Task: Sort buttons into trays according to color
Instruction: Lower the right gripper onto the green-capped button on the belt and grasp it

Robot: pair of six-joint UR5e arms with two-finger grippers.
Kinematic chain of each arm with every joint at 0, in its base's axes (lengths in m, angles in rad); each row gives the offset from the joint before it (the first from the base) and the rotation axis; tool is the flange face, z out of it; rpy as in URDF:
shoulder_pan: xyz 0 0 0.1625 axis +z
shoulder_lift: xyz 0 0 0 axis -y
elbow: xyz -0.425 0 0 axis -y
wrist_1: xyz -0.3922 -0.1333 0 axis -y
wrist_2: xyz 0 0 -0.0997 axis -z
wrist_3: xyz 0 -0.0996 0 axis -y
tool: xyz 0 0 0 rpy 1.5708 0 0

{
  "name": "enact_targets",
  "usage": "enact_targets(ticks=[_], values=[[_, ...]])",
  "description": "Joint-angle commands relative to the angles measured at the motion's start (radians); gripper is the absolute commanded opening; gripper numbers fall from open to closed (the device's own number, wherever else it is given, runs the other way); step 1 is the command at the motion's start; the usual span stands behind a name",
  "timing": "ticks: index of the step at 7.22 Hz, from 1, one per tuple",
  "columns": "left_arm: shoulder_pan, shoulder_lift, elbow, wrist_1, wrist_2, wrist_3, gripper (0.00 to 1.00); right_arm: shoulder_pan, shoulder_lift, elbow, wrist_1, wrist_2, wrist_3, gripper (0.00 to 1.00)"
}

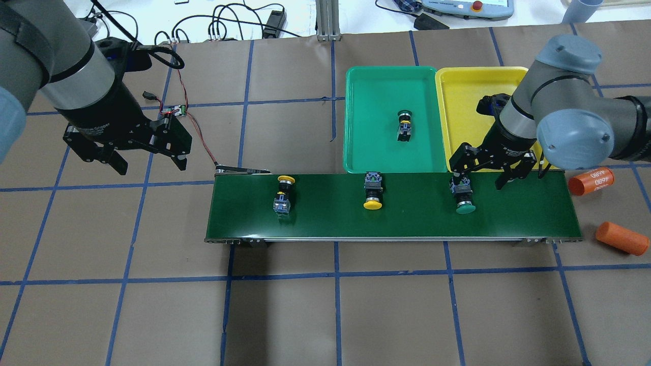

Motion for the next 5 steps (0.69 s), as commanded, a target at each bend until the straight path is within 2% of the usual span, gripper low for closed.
enact_targets(ticks=[1,2,3,4,5], values=[[0.000,0.002,0.000,0.001,0.002,0.000,1.00,0.002,0.015,0.000,-0.009,-0.012,-0.004,1.00],[0.000,0.004,0.000,0.001,0.002,0.000,1.00,0.003,0.017,0.002,-0.010,-0.029,-0.002,0.94],[0.000,0.004,0.000,0.001,0.004,0.000,1.00,0.005,0.032,-0.002,-0.010,-0.032,-0.010,0.62],[0.000,0.004,0.000,-0.002,0.005,0.002,1.00,0.005,0.038,-0.003,-0.012,-0.034,-0.013,0.13],[0.000,0.005,0.000,-0.004,0.005,0.003,1.00,0.006,0.040,-0.014,-0.012,-0.034,-0.012,0.00]])
